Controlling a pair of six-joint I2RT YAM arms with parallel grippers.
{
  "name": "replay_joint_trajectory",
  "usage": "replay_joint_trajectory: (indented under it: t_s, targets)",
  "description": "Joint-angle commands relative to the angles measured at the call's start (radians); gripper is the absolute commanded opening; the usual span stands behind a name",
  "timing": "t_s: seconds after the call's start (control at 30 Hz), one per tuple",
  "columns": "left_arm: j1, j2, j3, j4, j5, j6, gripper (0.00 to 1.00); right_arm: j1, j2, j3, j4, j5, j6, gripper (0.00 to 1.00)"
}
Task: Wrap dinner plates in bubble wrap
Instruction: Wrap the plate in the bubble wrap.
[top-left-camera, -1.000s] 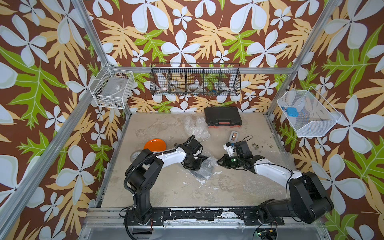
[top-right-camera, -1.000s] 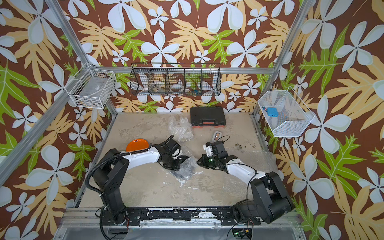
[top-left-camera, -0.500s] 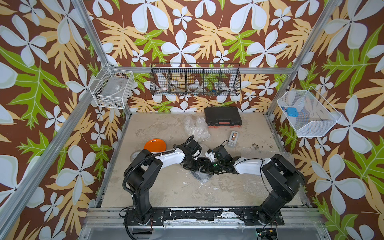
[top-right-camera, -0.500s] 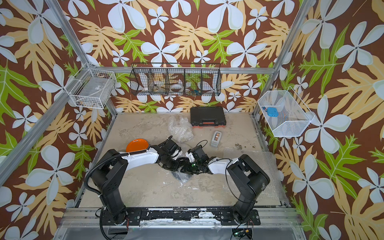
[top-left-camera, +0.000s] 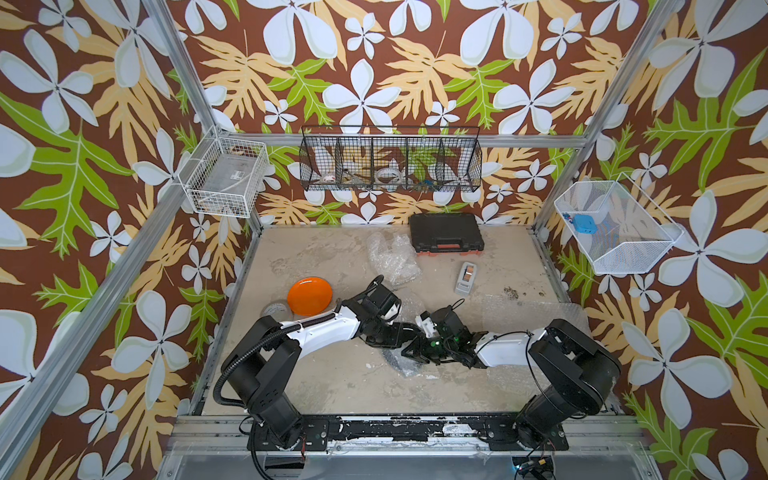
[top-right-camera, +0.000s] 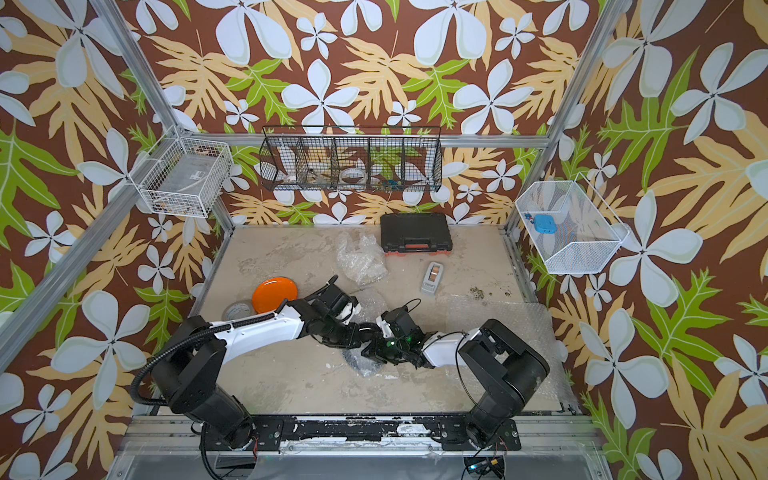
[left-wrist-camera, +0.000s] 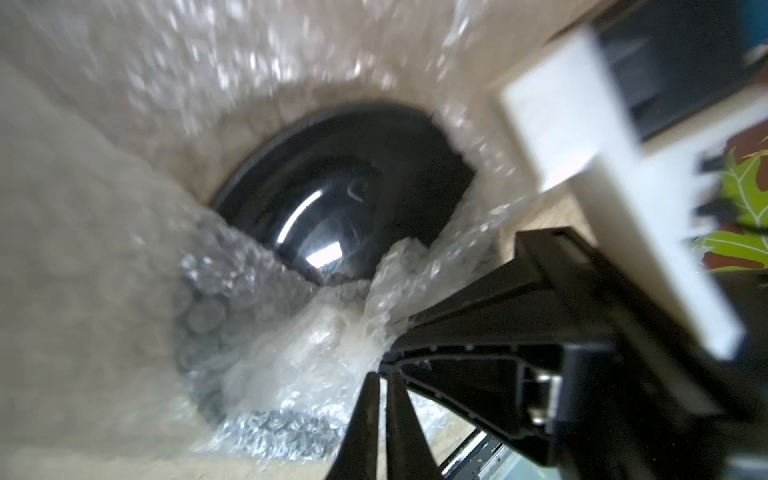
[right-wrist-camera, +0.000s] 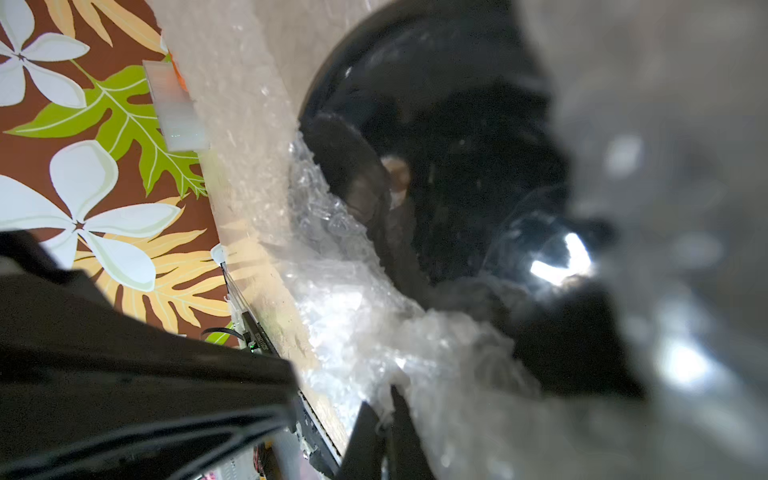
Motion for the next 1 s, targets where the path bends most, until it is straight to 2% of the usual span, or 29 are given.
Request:
replay_joint_trajectory:
  t_s: [0.0,0.13,0.23,0.27,0.33,0.37,0.43,0.5,0.57,0.7,0.77,0.83,0.9,0.97]
  targets:
    - [0.000,0.009,-0.069,0.119,0.013,-0.098,0.07,0.015,-0.020,-0.008,-0.068,0.036,0.050,0.00]
    - [0.000,0.048,-0.141,0.230,0.025,-0.134,0.07,0.025,-0.042,-0.011,-0.075,0.026,0.044,0.00]
    - [0.000,0.069,-0.158,0.192,-0.044,-0.130,0.07,0.025,-0.065,0.001,-0.118,0.019,0.012,0.00]
    - [0.000,0.079,-0.156,0.168,-0.065,-0.123,0.07,0.026,-0.074,0.012,-0.149,0.025,-0.005,0.02]
    - [0.000,0.099,-0.143,0.109,-0.119,-0.090,0.06,0.025,-0.103,0.043,-0.233,0.043,-0.051,0.13]
    - [0.000,0.104,-0.137,0.092,-0.135,-0.077,0.06,0.025,-0.114,0.060,-0.273,0.057,-0.078,0.13]
    - [0.000,0.106,-0.128,0.071,-0.151,-0.051,0.05,0.024,-0.122,0.078,-0.307,0.071,-0.118,0.05]
    - [0.000,0.092,-0.116,0.072,-0.153,-0.043,0.06,0.023,-0.090,0.069,-0.256,0.043,-0.110,0.00]
    - [0.000,0.067,-0.093,0.075,-0.151,-0.031,0.07,0.026,-0.041,0.051,-0.173,-0.003,-0.068,0.00]
    - [0.006,0.020,0.008,-0.004,-0.173,-0.012,0.10,0.031,0.030,-0.011,-0.033,-0.006,0.008,0.00]
    - [0.006,-0.012,0.041,-0.032,-0.162,-0.018,0.11,0.030,0.046,-0.024,-0.008,-0.005,0.021,0.00]
    - [0.003,-0.043,0.042,-0.017,-0.105,-0.045,0.13,0.031,0.045,-0.032,-0.003,0.000,0.027,0.00]
    - [-0.002,-0.054,0.009,0.047,-0.019,-0.083,0.14,0.030,0.043,-0.029,-0.010,0.000,0.021,0.00]
    - [-0.010,-0.038,-0.026,0.080,0.002,-0.106,0.10,0.030,0.039,-0.028,-0.012,0.006,0.022,0.00]
